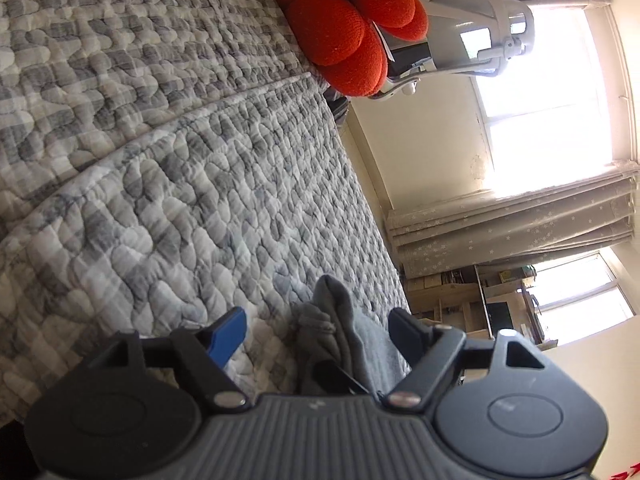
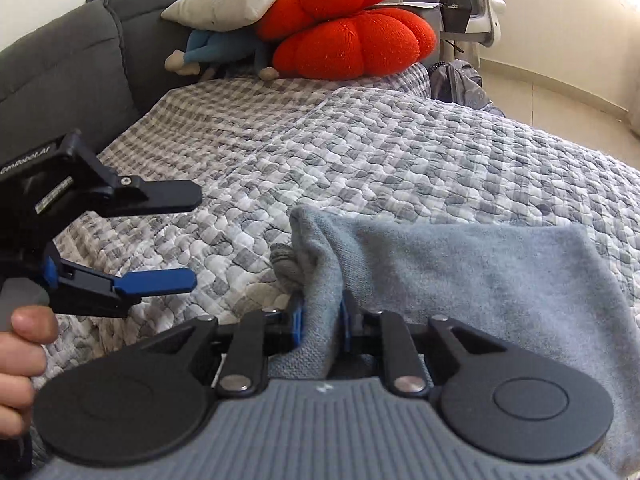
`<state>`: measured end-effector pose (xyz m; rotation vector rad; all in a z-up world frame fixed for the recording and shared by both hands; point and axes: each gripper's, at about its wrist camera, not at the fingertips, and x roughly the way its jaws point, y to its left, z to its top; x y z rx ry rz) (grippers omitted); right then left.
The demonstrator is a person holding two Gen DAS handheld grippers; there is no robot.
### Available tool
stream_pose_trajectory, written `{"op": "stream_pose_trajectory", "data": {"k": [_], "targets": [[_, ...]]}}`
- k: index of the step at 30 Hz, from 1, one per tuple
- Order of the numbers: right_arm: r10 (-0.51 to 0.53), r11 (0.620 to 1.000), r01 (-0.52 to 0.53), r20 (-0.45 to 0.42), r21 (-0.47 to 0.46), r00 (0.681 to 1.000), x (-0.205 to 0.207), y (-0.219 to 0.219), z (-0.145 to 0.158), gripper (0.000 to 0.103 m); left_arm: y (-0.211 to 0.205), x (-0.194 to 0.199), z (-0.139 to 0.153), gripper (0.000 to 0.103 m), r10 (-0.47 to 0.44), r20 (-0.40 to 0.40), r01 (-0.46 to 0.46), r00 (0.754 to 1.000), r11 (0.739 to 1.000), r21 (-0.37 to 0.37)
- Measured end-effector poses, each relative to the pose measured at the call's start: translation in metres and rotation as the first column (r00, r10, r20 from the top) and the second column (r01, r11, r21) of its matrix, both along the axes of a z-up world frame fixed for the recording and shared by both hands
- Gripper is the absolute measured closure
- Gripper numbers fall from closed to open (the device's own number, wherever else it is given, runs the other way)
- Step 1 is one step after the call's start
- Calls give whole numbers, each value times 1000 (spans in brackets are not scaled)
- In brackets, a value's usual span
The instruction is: Fold clothes
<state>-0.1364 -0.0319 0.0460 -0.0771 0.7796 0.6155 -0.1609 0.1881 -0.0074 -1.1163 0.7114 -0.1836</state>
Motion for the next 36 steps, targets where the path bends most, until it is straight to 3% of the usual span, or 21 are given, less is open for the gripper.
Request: {"op": "stream_pose_trajectory", "data": {"k": [6,11,13,14,16,19,21,25,30,36], "targets": [[30,997,-31,12,65,999,-3,-10,0,84,-43,26,-6,20,-64,4,64,998,998,6],[70,991,-71,8,112,997,-4,-18,-4,79,-68,39,-3,22,-150,30,148,988,987,70],[63,987,-62,0,146,998,-3,-26,-3,76,-73,43,-1,33,-165,33,162,986,983,85],[59,985,-58,-4,164,998,-3,-31,-1,68,-73,45,0,38,-164,30,161,986,982,99],[51,978,-52,10,201,999,-7,-47,7,61,-70,49,-5,57,-149,4,148,989,983,111],[-34,963,15,64,268,997,-17,-90,22,47,-63,50,-12,66,-138,-21,139,990,983,119],[-124,942,102,51,319,991,-17,-128,23,40,-64,50,-11,67,-144,-15,145,989,979,143],[-261,873,280,-104,400,960,-3,-208,4,39,-68,51,-3,67,-147,-10,146,989,968,203],[-179,758,349,-338,552,924,19,-262,-34,39,-68,52,-1,68,-139,-32,143,990,961,239],[-58,735,291,-370,613,927,45,-258,-41,33,-72,52,1,68,-131,-53,140,990,954,266]]}}
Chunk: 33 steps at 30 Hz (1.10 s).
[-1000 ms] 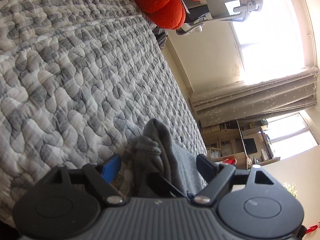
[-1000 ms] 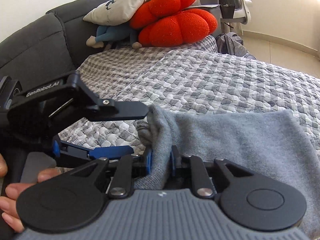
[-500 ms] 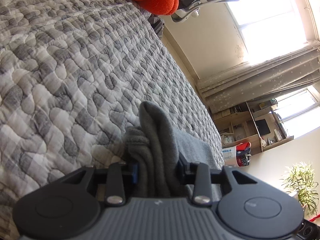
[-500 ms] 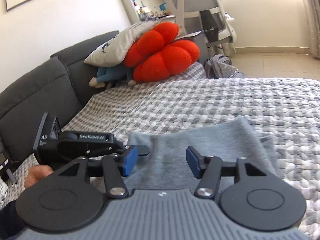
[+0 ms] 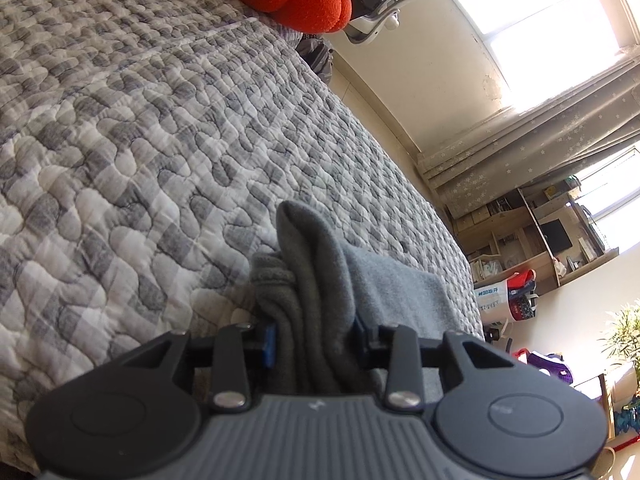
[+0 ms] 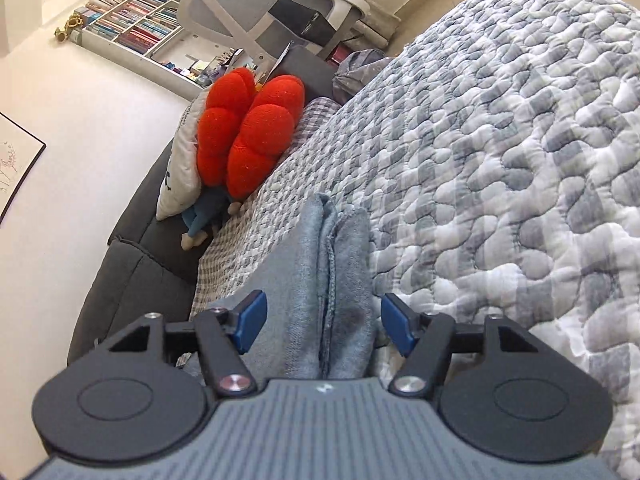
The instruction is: Fold clothes
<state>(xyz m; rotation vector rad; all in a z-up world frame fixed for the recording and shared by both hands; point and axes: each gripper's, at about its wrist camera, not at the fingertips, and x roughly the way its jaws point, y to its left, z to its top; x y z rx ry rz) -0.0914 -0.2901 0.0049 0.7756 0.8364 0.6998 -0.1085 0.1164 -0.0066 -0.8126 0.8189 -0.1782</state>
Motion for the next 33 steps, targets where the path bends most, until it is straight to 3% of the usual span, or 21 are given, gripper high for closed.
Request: {"op": "stream_pose_trajectory", "data": {"k": [2,7,9,10,11,13,15,24,33], "targets": [[41,999,-41,0,-21,999,12,12,3,32,-2,2,-1,63,1,-3,-1,1000,1000,2],[104,987,-101,19,-126,994,33,43,12,32,-8,7,-1,38,-16,24,17,1000,1000,-24],[97,979,-88,41,-186,994,32,52,16,38,-14,9,3,44,-18,20,18,1000,1000,18],[93,972,-79,54,-220,994,31,57,18,59,-19,11,4,65,-26,5,25,1000,998,58],[89,965,-69,70,-254,994,29,62,19,74,-23,14,6,75,-31,-9,32,999,995,94],[87,945,-44,120,-323,989,21,72,22,75,-22,16,9,82,-19,-27,20,999,998,54],[92,923,-10,194,-386,977,8,76,34,76,-19,17,20,83,-21,-6,21,1000,1000,15],[124,898,68,400,-435,908,-9,105,118,79,-13,3,95,84,-2,163,4,987,1000,-10],[136,904,114,530,-411,837,-20,142,171,79,31,-37,157,84,113,332,-128,937,991,24]]}}
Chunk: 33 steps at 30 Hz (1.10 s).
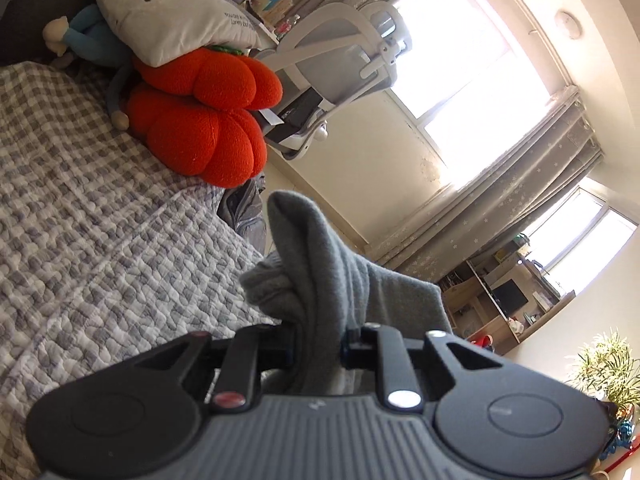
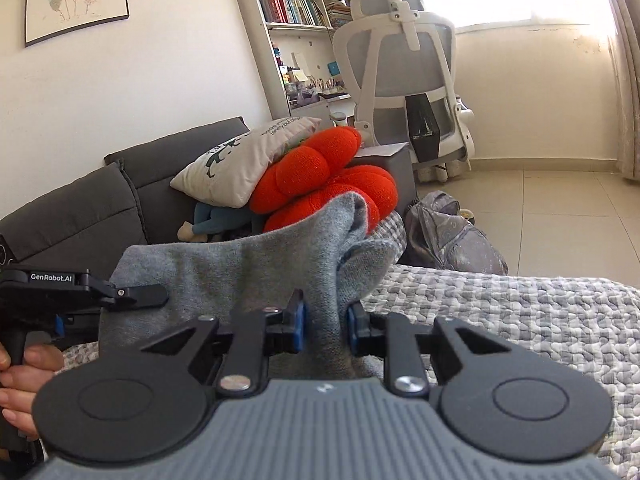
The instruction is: Fold clothes
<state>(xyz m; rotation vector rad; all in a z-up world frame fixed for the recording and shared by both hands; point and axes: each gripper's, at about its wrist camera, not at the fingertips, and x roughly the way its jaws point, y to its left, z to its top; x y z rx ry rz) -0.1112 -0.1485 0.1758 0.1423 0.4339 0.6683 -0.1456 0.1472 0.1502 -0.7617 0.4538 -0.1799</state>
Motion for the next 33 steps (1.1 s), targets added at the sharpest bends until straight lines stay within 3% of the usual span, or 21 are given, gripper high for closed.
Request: {"op": "stream_pose_trajectory", "data": {"k": [7,13,18,24,29,33], "targets": [[64,997,-63,29,-44,997,17,67,11,79,39,-20,8,84,102,35,-104,994,993,51],[215,974,-216,-22,-64,976,55,167,0,79,115,-31,-11,84,233,26,-234,972,972,39],[382,919,-380,-5,-106,924,81,283,-12,80,198,-39,-33,84,391,-18,-391,920,920,18],[564,805,-544,19,-238,826,93,413,-45,80,274,-40,-64,84,541,-68,-543,838,840,-5],[624,740,-588,6,-326,781,110,465,-87,80,308,-25,-113,84,605,-138,-612,784,791,-7],[631,729,-604,-25,-322,775,130,480,-122,80,315,-19,-149,84,620,-191,-630,761,777,14]]}}
